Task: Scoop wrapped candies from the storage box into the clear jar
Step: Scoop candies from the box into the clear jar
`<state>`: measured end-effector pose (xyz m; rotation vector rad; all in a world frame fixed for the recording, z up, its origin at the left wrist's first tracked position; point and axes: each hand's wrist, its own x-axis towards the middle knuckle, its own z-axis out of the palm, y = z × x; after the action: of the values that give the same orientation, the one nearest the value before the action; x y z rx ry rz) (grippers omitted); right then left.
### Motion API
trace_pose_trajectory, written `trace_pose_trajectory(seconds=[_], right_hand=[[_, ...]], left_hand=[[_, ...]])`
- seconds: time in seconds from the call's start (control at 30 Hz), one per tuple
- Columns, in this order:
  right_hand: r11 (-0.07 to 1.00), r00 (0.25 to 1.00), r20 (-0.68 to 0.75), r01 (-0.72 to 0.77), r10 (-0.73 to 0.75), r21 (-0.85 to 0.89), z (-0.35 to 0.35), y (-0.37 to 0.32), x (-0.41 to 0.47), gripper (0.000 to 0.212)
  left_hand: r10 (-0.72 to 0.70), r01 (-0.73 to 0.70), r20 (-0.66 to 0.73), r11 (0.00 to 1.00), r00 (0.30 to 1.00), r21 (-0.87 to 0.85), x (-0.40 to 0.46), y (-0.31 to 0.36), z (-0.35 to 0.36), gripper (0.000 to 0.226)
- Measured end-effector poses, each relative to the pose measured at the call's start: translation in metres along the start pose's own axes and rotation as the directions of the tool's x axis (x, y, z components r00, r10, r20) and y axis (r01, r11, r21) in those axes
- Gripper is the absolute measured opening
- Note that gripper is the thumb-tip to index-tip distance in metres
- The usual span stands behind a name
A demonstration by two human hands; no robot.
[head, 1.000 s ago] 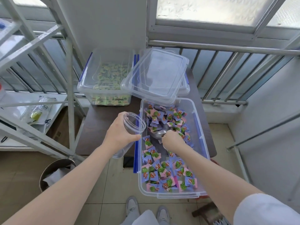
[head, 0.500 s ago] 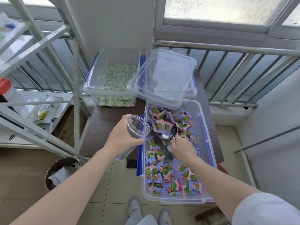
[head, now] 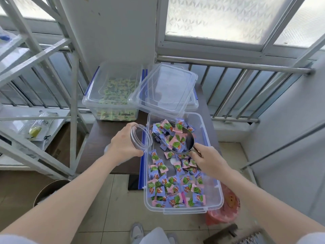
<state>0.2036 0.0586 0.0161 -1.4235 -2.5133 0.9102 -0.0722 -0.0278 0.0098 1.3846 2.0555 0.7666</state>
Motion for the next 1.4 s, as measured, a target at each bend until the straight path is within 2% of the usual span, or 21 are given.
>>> trace_pose_trajectory(seconds=[0.13, 0.27, 0.43, 0.6, 0.73, 0.83, 0.93, 1.0, 1.07, 1.17, 1.27, 1.37, 1.4], right_hand=[[0.956, 0.981, 0.153, 0.154, -0.118, -0.248, -0.054, -0.036, 0.014, 0.028], [0.786, 0.955, 0.265, 0.264, -0.133, -0.559, -0.088, -0.089, 0.043, 0.026], [0.645, 0.943, 0.302, 0.32, -0.143, -0.694, -0.106, -0.125, 0.057, 0.024], [0.612, 0.949, 0.278, 0.308, -0.147, -0.729, -0.108, -0.135, 0.054, 0.028], [0.678, 0.96, 0.256, 0.264, -0.115, -0.686, -0.111, -0.129, 0.056, 0.029], [0.755, 0.972, 0.233, 0.166, -0.018, -0.634, -0.109, -0.114, 0.052, 0.028], [0.764, 0.958, 0.246, 0.05, 0.145, -0.643, -0.09, -0.091, 0.04, 0.022], [0.753, 0.901, 0.315, -0.02, 0.298, -0.657, -0.071, -0.079, 0.03, 0.025], [0.769, 0.809, 0.396, -0.104, 0.434, -0.63, -0.054, -0.07, 0.021, 0.039], [0.763, 0.683, 0.486, -0.163, 0.544, -0.625, -0.038, -0.061, 0.014, 0.06], [0.772, 0.694, 0.461, -0.217, 0.553, -0.597, -0.027, -0.053, 0.014, 0.051], [0.815, 0.76, 0.444, -0.189, 0.475, -0.548, -0.014, -0.051, 0.016, 0.028], [0.821, 0.773, 0.43, -0.197, 0.466, -0.536, -0.012, -0.053, 0.015, 0.026]], left_hand=[[0.007, -0.005, 0.032, 0.998, 0.999, -0.058, 0.001, 0.007, 0.002, 0.092], [0.036, -0.028, 0.048, 0.988, 0.998, -0.152, 0.003, 0.009, 0.004, 0.086], [0.082, -0.075, 0.02, 0.973, 0.996, -0.217, 0.0, 0.01, -0.001, 0.085], [0.077, -0.077, -0.007, 0.971, 0.997, -0.226, -0.002, 0.006, 0.0, 0.086], [0.051, -0.056, -0.026, 0.968, 0.998, -0.243, -0.001, -0.003, 0.0, 0.09], [0.026, -0.036, -0.048, 0.975, 0.999, -0.221, 0.0, -0.008, -0.001, 0.092], [0.026, -0.038, -0.059, 0.977, 0.998, -0.21, -0.001, -0.009, 0.001, 0.09], [0.031, -0.04, -0.049, 0.977, 0.998, -0.211, -0.001, -0.007, 0.003, 0.086], [0.026, -0.035, -0.046, 0.977, 0.999, -0.21, 0.0, -0.006, 0.007, 0.087], [0.02, -0.031, -0.052, 0.978, 0.998, -0.208, 0.001, -0.006, 0.008, 0.085], [0.023, -0.033, -0.049, 0.976, 0.999, -0.214, 0.003, -0.006, 0.007, 0.083], [0.001, -0.012, -0.051, 0.979, 0.999, -0.205, 0.007, -0.007, 0.009, 0.084], [-0.007, -0.004, -0.052, 0.98, 0.999, -0.198, 0.008, -0.008, 0.01, 0.085]])
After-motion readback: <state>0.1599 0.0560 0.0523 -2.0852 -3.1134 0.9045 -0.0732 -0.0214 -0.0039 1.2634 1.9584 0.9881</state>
